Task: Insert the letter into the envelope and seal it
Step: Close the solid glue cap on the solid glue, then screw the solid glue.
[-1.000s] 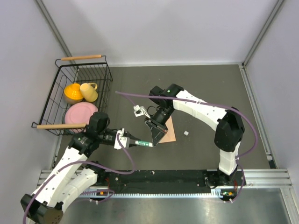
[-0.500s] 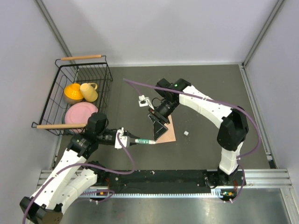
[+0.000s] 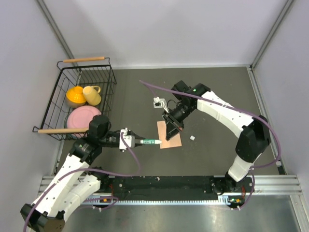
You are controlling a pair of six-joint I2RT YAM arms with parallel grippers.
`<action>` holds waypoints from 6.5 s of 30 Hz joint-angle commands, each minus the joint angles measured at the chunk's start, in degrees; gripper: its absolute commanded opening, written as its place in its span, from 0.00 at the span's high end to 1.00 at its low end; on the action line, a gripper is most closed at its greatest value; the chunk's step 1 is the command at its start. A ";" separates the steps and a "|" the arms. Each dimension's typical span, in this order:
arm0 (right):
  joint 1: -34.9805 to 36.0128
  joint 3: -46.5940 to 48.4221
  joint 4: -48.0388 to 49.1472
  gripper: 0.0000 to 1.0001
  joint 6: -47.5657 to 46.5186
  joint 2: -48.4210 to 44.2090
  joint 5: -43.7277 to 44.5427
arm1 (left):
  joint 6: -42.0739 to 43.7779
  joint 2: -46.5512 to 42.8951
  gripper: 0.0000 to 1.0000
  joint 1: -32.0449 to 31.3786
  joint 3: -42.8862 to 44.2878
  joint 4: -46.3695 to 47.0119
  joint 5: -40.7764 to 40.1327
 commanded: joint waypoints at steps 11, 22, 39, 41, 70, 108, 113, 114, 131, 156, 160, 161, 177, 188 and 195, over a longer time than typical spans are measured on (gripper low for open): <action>1.06 -0.94 14.98 1.00 42.84 1.95 43.46 | -19.01 4.72 1.00 -0.74 2.17 11.61 -15.87; 1.50 0.11 16.65 1.00 47.16 4.24 38.73 | -31.68 9.20 1.00 -4.52 2.97 21.18 -22.47; 4.22 1.34 17.44 1.00 46.11 3.10 35.91 | -31.52 12.37 1.00 -6.72 2.97 23.56 -26.78; 4.40 1.34 17.35 1.00 46.20 3.10 36.08 | -31.52 12.54 1.00 -6.81 2.88 23.56 -26.87; 9.76 2.66 17.44 1.00 43.12 1.96 40.04 | -29.93 13.95 1.00 -9.27 2.17 23.56 -26.52; -12.57 -14.29 29.83 0.01 0.07 -34.32 10.54 | -4.66 -0.64 1.00 -8.30 3.66 9.26 -15.19; -2.99 0.51 12.28 0.06 3.12 -23.29 8.07 | 11.79 1.38 1.00 -9.35 6.83 5.98 -15.44; -2.38 2.47 10.43 0.05 5.48 -18.14 6.13 | 13.90 1.56 1.00 -10.05 7.09 5.28 -16.75; 3.95 3.99 8.48 0.23 17.02 -2.35 -13.48 | 28.78 4.11 1.00 -23.24 7.62 5.01 -34.42; 5.28 2.84 7.25 1.00 10.43 -3.76 -12.16 | 16.47 -2.13 0.70 -23.15 7.27 3.08 -30.30; 5.71 3.36 6.63 1.00 9.38 -3.84 -10.51 | 17.96 -2.05 0.90 -23.15 8.50 0.37 -27.32; 5.63 3.89 6.54 1.00 9.02 -4.02 -9.37 | 17.62 -1.96 0.96 -23.15 8.76 -0.17 -26.79; 8.61 3.29 16.99 1.00 -11.45 -17.55 24.91 | -46.29 8.14 1.00 -5.42 10.97 17.12 -4.83; 17.49 -6.65 27.09 1.00 -22.79 -23.96 40.03 | -99.13 18.96 1.00 1.37 4.57 47.53 9.87; 17.76 -10.61 30.72 1.00 -20.43 -26.96 42.60 | -118.79 21.07 0.74 7.86 -2.04 64.05 9.25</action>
